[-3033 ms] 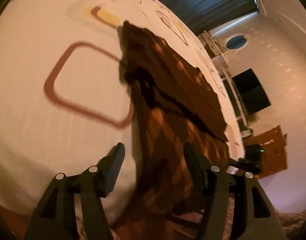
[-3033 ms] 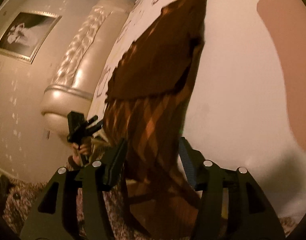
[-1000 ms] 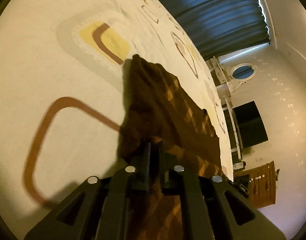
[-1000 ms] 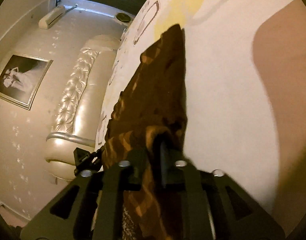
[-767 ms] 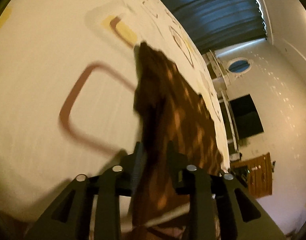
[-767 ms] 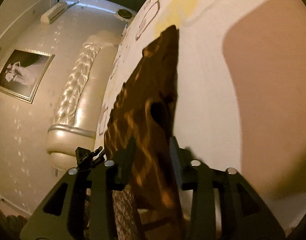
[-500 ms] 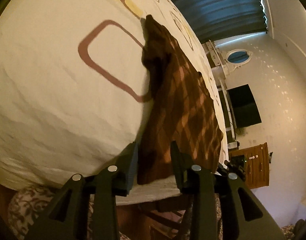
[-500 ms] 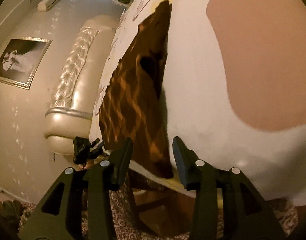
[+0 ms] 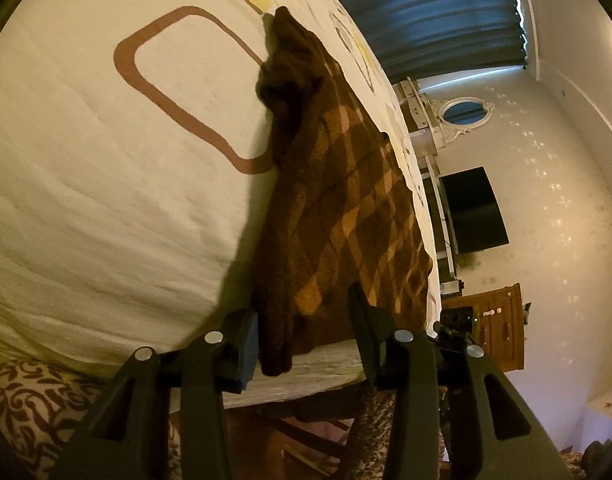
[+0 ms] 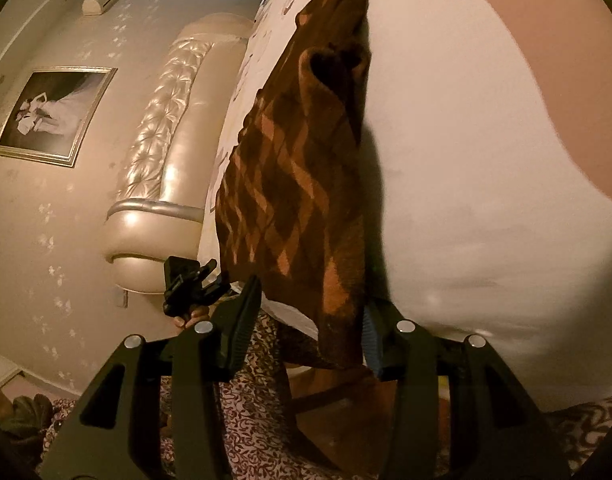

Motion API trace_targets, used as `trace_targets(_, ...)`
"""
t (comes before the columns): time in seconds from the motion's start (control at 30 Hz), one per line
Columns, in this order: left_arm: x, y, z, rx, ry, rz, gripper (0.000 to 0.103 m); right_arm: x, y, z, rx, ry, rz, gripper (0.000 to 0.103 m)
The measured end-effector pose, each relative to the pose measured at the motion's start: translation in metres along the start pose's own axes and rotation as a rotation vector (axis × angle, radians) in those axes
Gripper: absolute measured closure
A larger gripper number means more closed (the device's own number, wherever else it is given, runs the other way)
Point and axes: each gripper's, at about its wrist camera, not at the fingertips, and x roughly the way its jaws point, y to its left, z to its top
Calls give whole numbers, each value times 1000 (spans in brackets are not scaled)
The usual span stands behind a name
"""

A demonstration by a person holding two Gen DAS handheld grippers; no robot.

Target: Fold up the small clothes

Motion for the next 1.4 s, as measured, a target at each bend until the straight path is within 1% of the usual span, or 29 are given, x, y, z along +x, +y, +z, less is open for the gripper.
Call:
trace_targets(0.07, 0, -2, 0, 11, 4, 21, 71, 3, 0, -2, -2, 7, 6, 58)
trace_targets(0.1, 1, -3, 0, 14, 7, 33, 73, 5, 1, -2, -8, 11, 2, 58)
trace_targets(0.13, 1, -3, 0, 19, 8, 53, 78, 5, 2, -2, -14, 14, -2, 60)
trace_targets(0.17, 2, -4, 0, 18, 9, 65, 86, 6, 4, -2, -25, 12, -12, 68)
trace_targets(0.2, 5, -6, 0, 14, 11, 73, 90, 6, 5, -3, -36, 10, -25, 81)
trace_targets(0.23, 6, -5, -1, 7, 15, 78, 97, 7, 6, -3, -45, 11, -42, 88)
trace_targets(0.27, 7, -3, 0, -4, 19, 76, 98, 7, 7, -3, -52, 8, -55, 97)
trace_targets(0.37, 5, -3, 0, -7, 21, 52, 99, 7, 13, -5, -75, -7, -82, 98)
trace_targets(0.5, -5, -13, -3, 28, 11, -15, 99, 3, 29, -9, -98, -32, -68, 98)
trace_targets(0.53, -9, -15, -3, 34, 0, -41, 99, 0, 34, -11, -102, -39, -53, 98)
trace_targets(0.63, -28, -24, -5, 17, -51, -154, 99, -8, 47, -14, -107, -59, -6, 98)
trace_targets(0.73, -51, -38, -1, -12, -128, -260, 99, -22, 63, -15, -115, -86, 68, 99)
trace_targets(0.8, -62, -47, 4, -34, -170, -309, 99, -34, 76, -11, -115, -122, 131, 99)
trace_targets(0.87, -74, -59, 14, -67, -231, -351, 99, -42, 88, -5, -115, -153, 186, 98)
trace_targets(0.9, -77, -63, 19, -80, -250, -360, 99, -46, 93, -1, -119, -167, 211, 99)
trace_targets(0.97, -82, -73, 36, -109, -301, -359, 99, -52, 108, 12, -131, -200, 256, 99)
trace_targets(1.0, -81, -77, 43, -117, -314, -355, 99, -53, 115, 21, -134, -217, 281, 98)
trace_targets(1.07, -77, -83, 64, -134, -343, -349, 99, -54, 122, 35, -139, -237, 306, 98)
trace_targets(1.13, -67, -87, 85, -166, -361, -364, 99, -52, 130, 55, -149, -261, 314, 98)
trace_targets(1.17, -62, -89, 94, -174, -368, -356, 99, -51, 132, 63, -149, -269, 322, 98)
trace_targets(1.23, -53, -91, 113, -183, -376, -342, 99, -47, 134, 82, -147, -295, 313, 98)
trace_targets(1.3, -42, -91, 131, -198, -384, -311, 99, -43, 130, 100, -124, -309, 318, 98)
trace_targets(1.37, -27, -91, 148, -207, -391, -272, 99, -35, 122, 123, -98, -333, 285, 98)
trace_targets(1.4, -21, -90, 155, -214, -394, -257, 99, -33, 118, 129, -85, -335, 282, 98)
